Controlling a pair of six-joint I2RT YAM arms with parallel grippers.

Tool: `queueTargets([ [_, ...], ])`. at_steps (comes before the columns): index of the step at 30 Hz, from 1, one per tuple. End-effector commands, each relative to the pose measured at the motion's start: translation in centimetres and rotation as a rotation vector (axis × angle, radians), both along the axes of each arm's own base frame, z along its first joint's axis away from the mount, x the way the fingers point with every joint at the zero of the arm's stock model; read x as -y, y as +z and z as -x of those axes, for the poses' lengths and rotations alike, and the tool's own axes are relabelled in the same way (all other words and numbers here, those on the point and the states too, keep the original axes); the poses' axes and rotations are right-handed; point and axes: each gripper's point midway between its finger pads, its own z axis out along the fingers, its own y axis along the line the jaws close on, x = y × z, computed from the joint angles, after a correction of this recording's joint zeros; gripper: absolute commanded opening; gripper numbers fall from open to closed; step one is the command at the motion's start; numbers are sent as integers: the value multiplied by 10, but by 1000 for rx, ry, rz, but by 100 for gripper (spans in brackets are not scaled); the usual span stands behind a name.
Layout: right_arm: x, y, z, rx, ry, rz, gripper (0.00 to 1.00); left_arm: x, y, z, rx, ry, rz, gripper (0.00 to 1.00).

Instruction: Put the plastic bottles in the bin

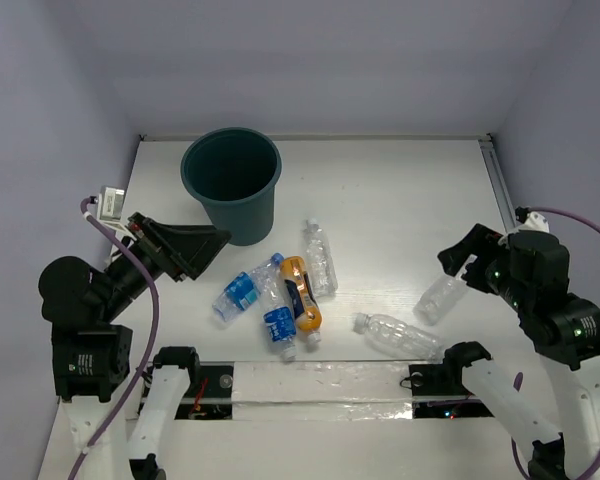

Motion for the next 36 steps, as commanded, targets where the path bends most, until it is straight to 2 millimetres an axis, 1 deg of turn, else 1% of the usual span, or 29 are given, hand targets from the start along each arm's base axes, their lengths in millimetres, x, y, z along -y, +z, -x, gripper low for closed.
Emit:
queueTargets([
  [1,6,7,1,29,-50,-21,65,6,20,8,94,-52,2,60],
  [3,7,6,1,32,-62,-20,45,8,25,8,96,-78,23,52],
  [4,8,5,1,31,-65,-22,27,9,24,6,83,-87,31,48],
  [6,8,-1,1,21,-71,-26,9,9,30,-1,60,-80,47,18],
  [7,8,0,1,26,-71,-28,7,9,33,-1,74,-80,47,18],
  [8,8,-1,1,24,-72,-29,6,9,43,-1,79,-80,59,13],
  [10,8,-2,0,29,-76,-30,5,8,60,0,109,-67,63,9],
  [11,8,-3,-1,29,-78,-29,5,4,65,-6,96,-31,58,5],
  [13,7,-4,-4,32,-76,-31,5,3,71,-13,103,-23,60,2],
  [15,3,-2,-9,40,-62,-38,5,-1,78,-28,98,16,71,0],
  [16,2,-1,-10,43,-60,-39,5,-1,77,-33,94,27,40,0],
  [17,1,1,-12,47,-55,-41,6,-6,95,-37,132,79,40,0],
  [18,-1,3,-17,48,-49,-40,6,-6,95,-60,105,104,28,0],
  [19,-1,7,-19,59,-42,-34,7,10,91,-62,92,61,-15,0],
  [20,-2,9,-21,59,-41,-31,8,10,110,-92,93,172,-21,0],
  [22,-2,13,-28,60,-37,-12,10,47,116,-102,77,178,-70,0],
  [23,0,20,-29,76,-40,-7,11,93,107,-106,37,173,-149,0],
  [24,1,22,-31,81,-44,1,12,116,98,-105,11,159,-193,0],
  [25,2,24,-31,78,-50,10,14,132,78,-104,-37,154,-261,0],
  [26,7,30,-30,91,-67,20,15,162,50,-102,-87,157,-316,0],
  [27,9,32,-28,97,-73,30,17,171,29,-100,-119,160,-351,0],
  [28,13,35,-24,114,-82,35,18,177,10,-100,-148,168,-372,0],
  [29,19,35,-21,118,-104,49,19,184,-28,-99,-185,164,-413,0],
  [31,26,27,-9,105,-120,68,20,187,-60,-100,-251,185,-377,2],
  [32,30,21,-5,95,-137,75,20,180,-101,-100,-293,213,-439,7],
  [33,31,7,0,56,-140,85,20,181,-119,-96,-317,213,-455,10],
  [34,32,1,4,50,-148,74,20,182,-133,-96,-349,223,-456,12],
  [35,34,-3,12,57,-152,65,20,181,-159,-97,-374,238,-511,18],
  [36,34,-8,15,48,-152,61,20,181,-172,-98,-390,252,-538,22],
])
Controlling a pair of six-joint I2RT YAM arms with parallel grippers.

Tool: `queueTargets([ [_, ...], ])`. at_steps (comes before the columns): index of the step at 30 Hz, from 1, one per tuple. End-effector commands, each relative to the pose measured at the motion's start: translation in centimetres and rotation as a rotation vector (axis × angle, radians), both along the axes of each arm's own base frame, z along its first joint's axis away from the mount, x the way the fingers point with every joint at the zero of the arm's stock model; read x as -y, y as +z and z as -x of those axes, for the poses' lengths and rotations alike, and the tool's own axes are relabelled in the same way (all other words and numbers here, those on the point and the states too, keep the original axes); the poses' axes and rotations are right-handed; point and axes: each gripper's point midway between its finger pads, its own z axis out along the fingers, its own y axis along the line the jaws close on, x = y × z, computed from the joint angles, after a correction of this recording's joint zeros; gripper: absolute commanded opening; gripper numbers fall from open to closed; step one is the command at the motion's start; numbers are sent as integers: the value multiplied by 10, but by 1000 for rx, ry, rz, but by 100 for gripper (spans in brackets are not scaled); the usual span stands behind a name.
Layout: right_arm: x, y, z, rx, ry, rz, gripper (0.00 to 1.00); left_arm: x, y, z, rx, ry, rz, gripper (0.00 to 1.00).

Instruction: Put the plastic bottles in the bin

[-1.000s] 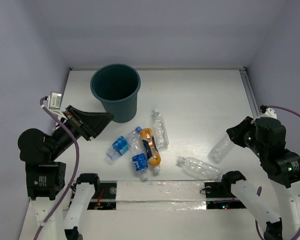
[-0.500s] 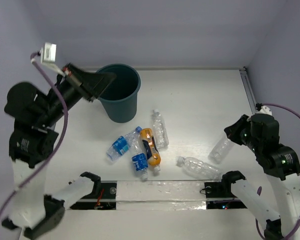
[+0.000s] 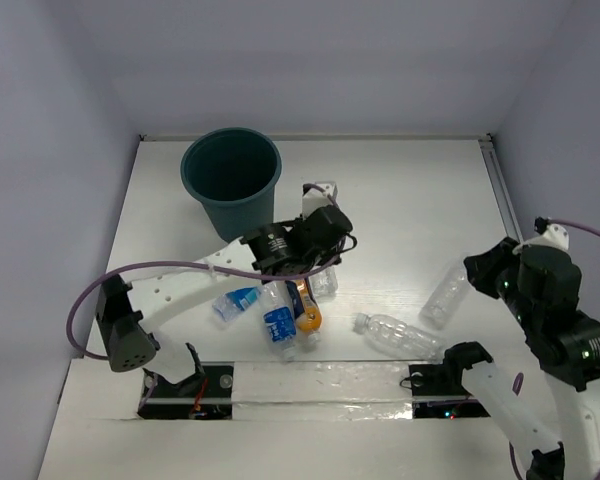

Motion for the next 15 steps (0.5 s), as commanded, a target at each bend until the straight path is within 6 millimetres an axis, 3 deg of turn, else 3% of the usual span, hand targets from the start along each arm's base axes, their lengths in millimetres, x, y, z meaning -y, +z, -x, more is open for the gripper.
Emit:
queueTargets([
  [1,10,-29,15,-60,-44,13,20,-13,17,-15,63,166,88,26],
  [2,8,-34,17,-70,-39,6,21,-15,2,-19,63,191,41,39],
  [5,-1,-42,22,-83,-1,-37,27,-19,-21,-33,40,232,-6,56],
  [8,-2,-43,24,-83,7,-42,46,-26,-44,-53,3,266,-18,68],
  [10,-2,-43,26,-85,8,-39,59,-26,-53,-66,-11,264,-9,70],
  [15,-1,-51,27,-107,6,-36,70,-25,-79,-98,-43,243,-83,73],
])
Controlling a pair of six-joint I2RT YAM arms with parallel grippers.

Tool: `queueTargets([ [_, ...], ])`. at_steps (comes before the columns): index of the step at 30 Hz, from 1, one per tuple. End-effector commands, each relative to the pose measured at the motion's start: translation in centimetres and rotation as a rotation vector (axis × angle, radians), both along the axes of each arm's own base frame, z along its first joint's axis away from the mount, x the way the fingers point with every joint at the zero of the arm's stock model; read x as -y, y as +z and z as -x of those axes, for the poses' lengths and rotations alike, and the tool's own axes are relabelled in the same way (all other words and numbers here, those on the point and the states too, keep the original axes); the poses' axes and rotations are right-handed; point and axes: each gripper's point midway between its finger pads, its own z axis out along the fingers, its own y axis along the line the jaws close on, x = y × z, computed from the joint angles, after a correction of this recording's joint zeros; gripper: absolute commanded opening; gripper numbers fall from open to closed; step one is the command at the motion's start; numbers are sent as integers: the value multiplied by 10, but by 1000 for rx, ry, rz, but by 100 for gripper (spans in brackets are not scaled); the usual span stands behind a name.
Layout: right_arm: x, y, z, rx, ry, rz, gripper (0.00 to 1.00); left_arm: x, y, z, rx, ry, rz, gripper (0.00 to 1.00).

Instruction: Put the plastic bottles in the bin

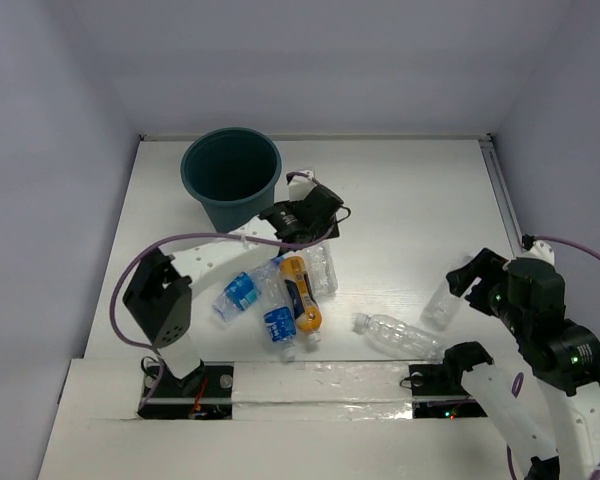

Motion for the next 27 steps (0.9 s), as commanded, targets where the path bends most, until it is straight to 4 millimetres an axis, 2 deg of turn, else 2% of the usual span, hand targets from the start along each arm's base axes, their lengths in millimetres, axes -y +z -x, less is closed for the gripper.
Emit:
queueTargets([
  [1,-1,-4,0,-9,-3,-6,74,12,0,-15,11,-43,-3,73],
  [4,1,-15,0,-55,-14,9,79,11,-17,-27,-20,-45,-38,75],
  [8,5,-16,1,-56,-31,18,87,6,-38,-36,-50,-44,-67,76],
  [15,14,-26,-4,-96,-92,51,97,18,-71,-37,-104,-97,-93,79],
  [16,16,-28,-7,-117,-108,62,100,19,-73,-38,-105,-102,-95,79],
  [18,22,-22,-13,-121,-144,90,100,20,-77,-43,-108,-108,-99,79],
  [21,22,-24,-27,-164,-169,97,100,20,-83,-45,-119,-119,-95,79],
  [26,30,-57,-45,-286,-216,112,100,19,-88,-53,-119,-128,-55,77],
  [27,37,-60,-48,-302,-252,103,100,22,-87,-54,-119,-135,-47,76],
])
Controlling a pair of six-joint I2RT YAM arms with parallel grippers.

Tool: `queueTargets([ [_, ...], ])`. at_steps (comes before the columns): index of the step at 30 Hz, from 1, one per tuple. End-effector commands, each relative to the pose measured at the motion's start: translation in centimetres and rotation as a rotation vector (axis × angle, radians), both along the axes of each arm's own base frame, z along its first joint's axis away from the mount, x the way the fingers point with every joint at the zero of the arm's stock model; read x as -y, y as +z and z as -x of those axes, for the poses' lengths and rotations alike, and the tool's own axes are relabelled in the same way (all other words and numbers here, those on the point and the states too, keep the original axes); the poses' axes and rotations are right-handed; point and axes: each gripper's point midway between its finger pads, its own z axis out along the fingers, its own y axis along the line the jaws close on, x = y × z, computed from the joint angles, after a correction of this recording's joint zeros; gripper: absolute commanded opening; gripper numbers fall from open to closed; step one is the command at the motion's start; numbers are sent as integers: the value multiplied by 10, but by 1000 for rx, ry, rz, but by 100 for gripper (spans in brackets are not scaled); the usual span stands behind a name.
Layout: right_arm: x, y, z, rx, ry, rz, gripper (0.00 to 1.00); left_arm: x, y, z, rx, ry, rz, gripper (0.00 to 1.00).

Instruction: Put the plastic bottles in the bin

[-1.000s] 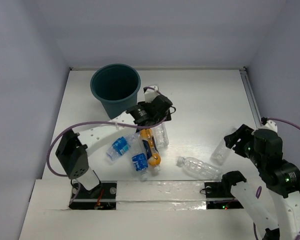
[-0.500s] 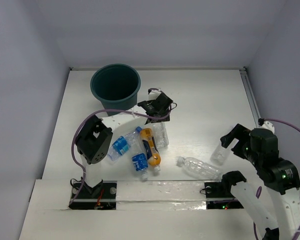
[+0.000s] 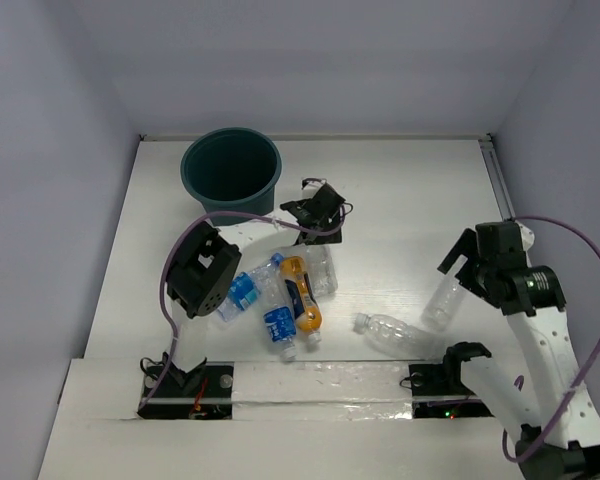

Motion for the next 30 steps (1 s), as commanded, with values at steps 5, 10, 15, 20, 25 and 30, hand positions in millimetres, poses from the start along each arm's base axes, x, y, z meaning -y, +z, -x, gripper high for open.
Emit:
queueTargets([
  [5,47,-27,-33,-83,-195,-5,100,14,16,-20,46,-36,87,63],
  [10,66,-59,-55,-179,-214,-57,100,21,7,-16,29,-62,116,59],
  [15,60,-91,-68,-256,-145,-109,100,21,-6,-16,5,-74,118,67],
  [20,60,-114,-72,-331,-142,-128,100,22,-14,-14,-6,-83,118,67],
  [25,65,-141,-75,-411,-150,-124,100,26,-18,-13,-20,-88,133,56],
  [30,67,-148,-90,-392,-157,-135,91,32,1,-17,13,-91,174,34],
])
